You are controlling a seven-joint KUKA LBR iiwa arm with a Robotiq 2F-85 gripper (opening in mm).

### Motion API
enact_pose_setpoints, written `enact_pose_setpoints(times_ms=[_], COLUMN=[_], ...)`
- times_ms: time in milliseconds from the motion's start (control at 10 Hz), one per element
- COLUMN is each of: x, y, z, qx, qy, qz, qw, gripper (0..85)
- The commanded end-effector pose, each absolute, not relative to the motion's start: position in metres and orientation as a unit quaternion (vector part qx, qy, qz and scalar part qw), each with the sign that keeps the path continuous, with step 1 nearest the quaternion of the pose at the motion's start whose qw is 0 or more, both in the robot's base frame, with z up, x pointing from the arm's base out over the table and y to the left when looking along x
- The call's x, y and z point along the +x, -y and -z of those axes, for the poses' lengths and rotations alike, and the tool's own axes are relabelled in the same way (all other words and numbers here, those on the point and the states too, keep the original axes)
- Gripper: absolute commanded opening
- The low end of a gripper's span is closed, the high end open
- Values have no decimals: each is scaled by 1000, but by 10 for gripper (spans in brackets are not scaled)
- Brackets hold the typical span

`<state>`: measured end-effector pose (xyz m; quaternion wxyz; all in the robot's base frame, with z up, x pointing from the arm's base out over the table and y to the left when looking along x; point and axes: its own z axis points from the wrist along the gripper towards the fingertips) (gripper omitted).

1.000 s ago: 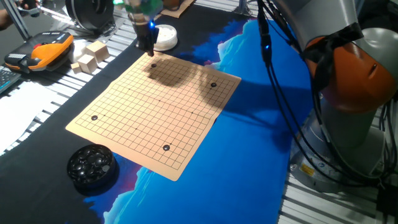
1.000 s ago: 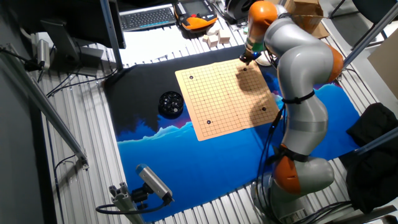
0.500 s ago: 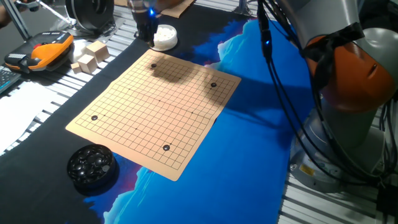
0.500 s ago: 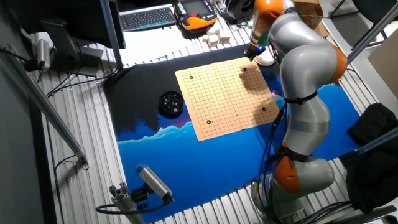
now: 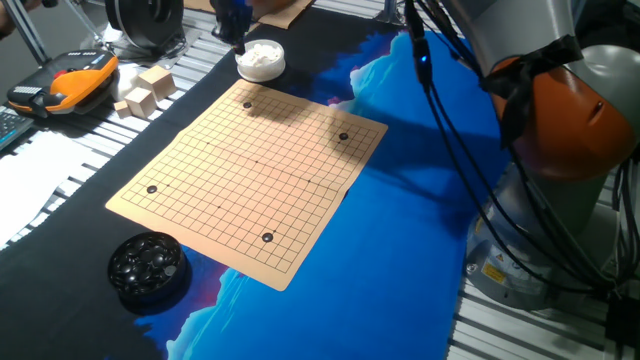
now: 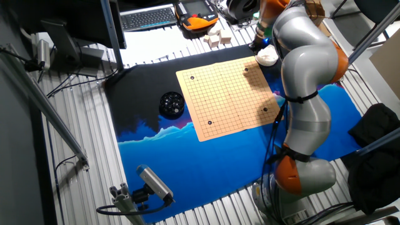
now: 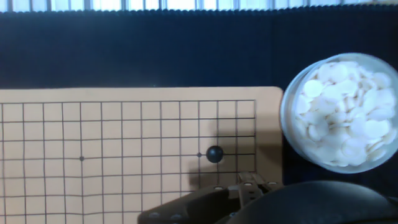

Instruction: Play the first move as black on the 3-4 point in the upper right corner of the Go board

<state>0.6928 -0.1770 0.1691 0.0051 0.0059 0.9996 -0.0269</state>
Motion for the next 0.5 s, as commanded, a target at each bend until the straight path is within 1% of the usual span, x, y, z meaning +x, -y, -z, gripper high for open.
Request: enact_pose_setpoints(times_ms=[0, 200, 400], x=[693, 692, 692], y=[177, 176, 177], z=[-169, -168, -167], qx=[6, 8, 12], qy=[-1000, -1000, -1000], qz=[26, 19, 21], qw=[7, 14, 17], gripper=[0, 0, 0])
